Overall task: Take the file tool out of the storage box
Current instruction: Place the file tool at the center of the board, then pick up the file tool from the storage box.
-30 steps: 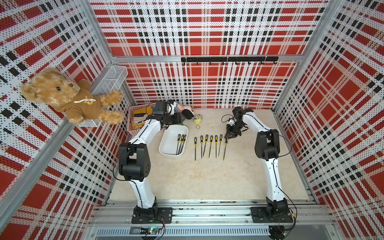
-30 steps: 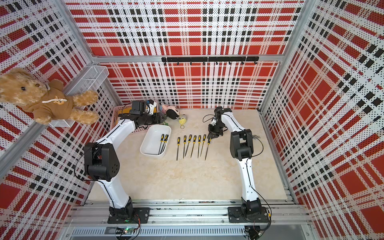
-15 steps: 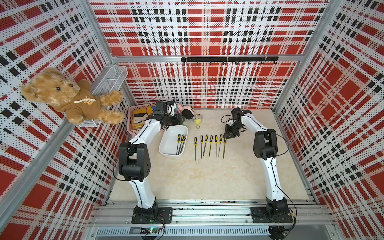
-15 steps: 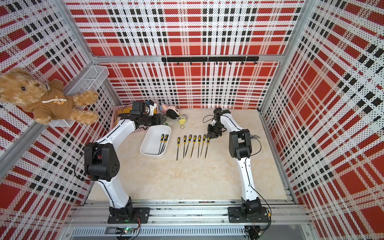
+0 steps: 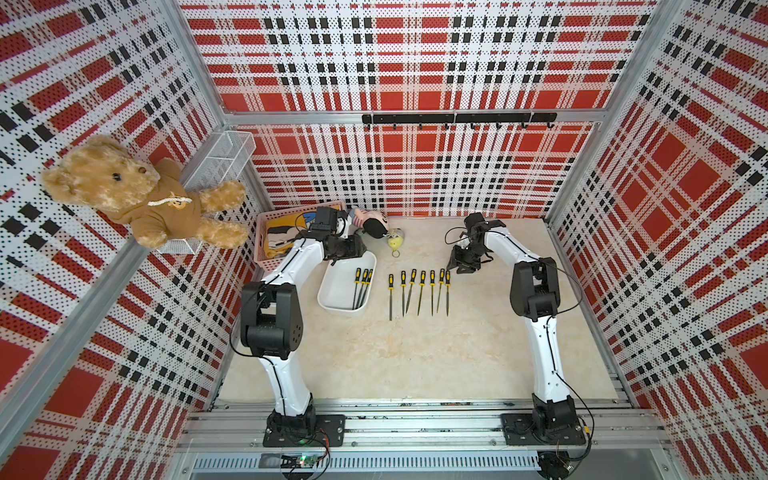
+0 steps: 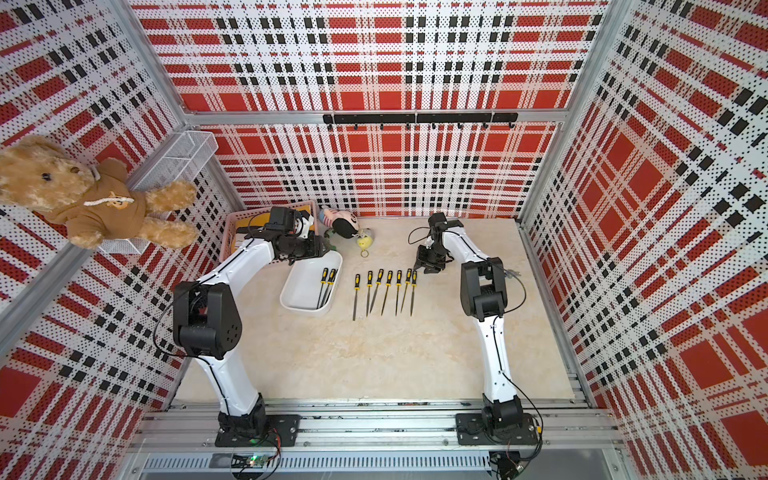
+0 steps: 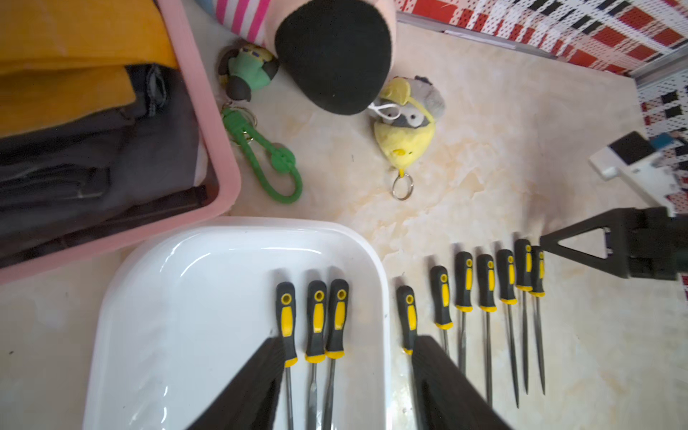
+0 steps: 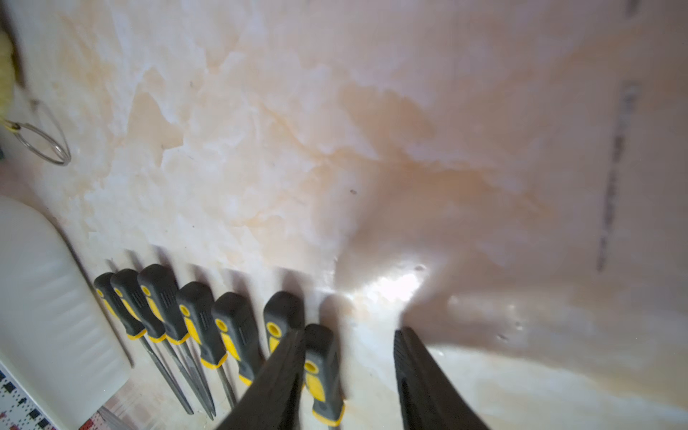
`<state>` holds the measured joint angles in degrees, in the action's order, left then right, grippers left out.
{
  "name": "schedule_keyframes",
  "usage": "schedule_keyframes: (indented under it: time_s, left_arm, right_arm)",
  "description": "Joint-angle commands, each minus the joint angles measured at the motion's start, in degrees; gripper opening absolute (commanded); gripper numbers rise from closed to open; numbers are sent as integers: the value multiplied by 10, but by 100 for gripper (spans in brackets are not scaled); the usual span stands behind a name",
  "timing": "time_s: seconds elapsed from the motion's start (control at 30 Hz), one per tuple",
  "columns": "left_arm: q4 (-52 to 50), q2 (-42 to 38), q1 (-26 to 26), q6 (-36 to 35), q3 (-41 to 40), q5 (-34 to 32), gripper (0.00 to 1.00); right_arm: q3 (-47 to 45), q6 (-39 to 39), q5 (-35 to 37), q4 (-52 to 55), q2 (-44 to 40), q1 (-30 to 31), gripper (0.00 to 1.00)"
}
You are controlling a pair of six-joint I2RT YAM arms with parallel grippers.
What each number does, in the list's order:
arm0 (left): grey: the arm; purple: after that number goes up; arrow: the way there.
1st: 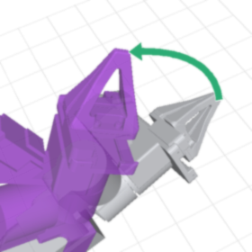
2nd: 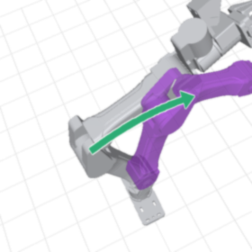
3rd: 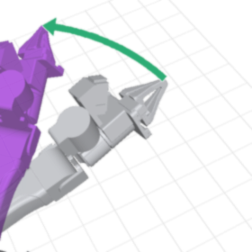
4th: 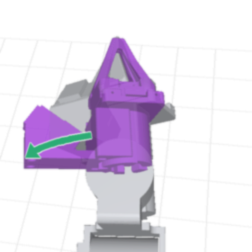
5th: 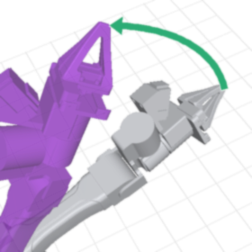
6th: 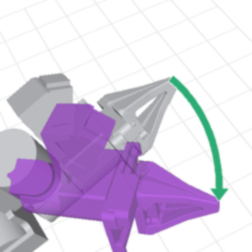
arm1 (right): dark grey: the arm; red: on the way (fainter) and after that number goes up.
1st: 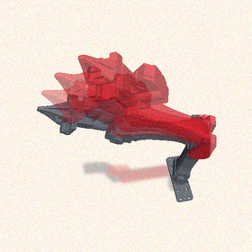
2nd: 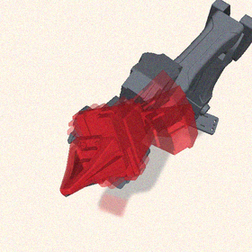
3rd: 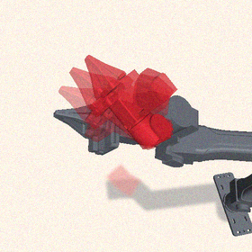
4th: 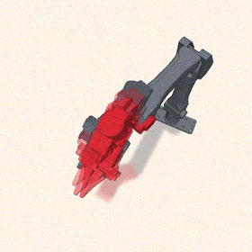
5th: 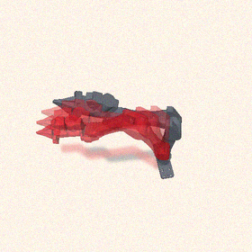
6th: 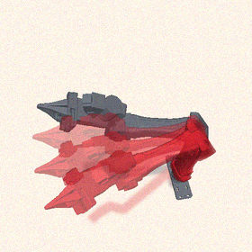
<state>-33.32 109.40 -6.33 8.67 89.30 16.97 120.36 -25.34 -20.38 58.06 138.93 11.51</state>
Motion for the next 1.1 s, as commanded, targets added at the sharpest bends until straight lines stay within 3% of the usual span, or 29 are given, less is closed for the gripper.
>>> schedule_keyframes:
  time_s: [0.0,0.23,0.83,0.87,0.97,1.07]
  left_arm:
    - [-22,22,-12,6,-10,-68,57]
    - [-28,61,-21,23,-14,-107,48]
    - [-40,141,-34,38,-4,-127,43]
    - [-42,142,-33,42,-4,-127,40]
    - [-49,150,-33,47,-1,-134,16]
    - [-64,160,-32,44,8,-147,0]
  right_arm:
    - [-31,-19,33,-55,-70,-14,48]
    - [-71,-17,49,-83,-115,-25,49]
    - [-128,-1,54,-87,-152,-48,51]
    - [-131,-2,54,-87,-154,-49,51]
    - [-137,-1,55,-88,-158,-51,52]
    - [-139,-1,55,-90,-161,-54,52]
